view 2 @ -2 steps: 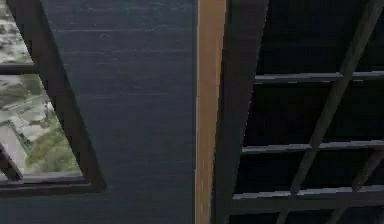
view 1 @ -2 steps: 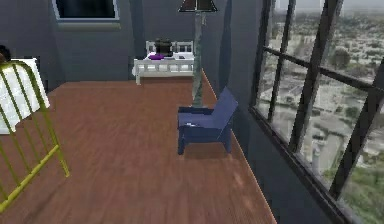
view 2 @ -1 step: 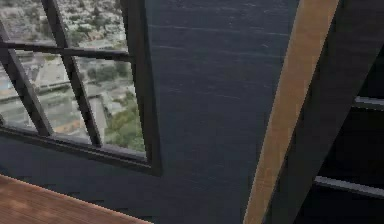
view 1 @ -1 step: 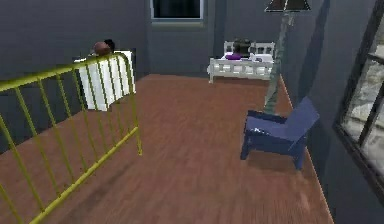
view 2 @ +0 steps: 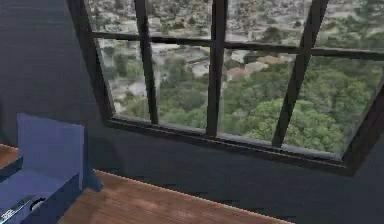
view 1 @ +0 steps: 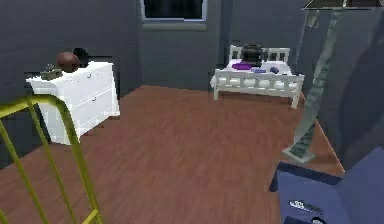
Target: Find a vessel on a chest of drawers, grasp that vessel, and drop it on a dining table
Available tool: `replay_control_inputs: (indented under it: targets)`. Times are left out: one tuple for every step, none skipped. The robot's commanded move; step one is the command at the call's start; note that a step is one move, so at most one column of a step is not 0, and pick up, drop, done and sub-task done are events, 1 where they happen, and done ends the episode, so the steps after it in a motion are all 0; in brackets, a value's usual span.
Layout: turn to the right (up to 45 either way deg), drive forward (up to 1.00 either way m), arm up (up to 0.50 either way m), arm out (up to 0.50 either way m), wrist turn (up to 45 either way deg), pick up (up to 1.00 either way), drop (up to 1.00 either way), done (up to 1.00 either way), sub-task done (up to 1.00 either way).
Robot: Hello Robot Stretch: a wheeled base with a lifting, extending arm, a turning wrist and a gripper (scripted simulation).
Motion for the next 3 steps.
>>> replay_control_inputs:
  targets:
    - [0.0, 1.0, 0.0, 0.0, 0.0, 0.0, 0.0, 0.0, 0.0]
    - [-9.0, 0.0, 0.0, 0.0, 0.0, 0.0, 0.0, 0.0, 0.0]
    - [0.0, 0.05, 0.0, 0.0, 0.0, 0.0, 0.0, 0.0, 0.0]
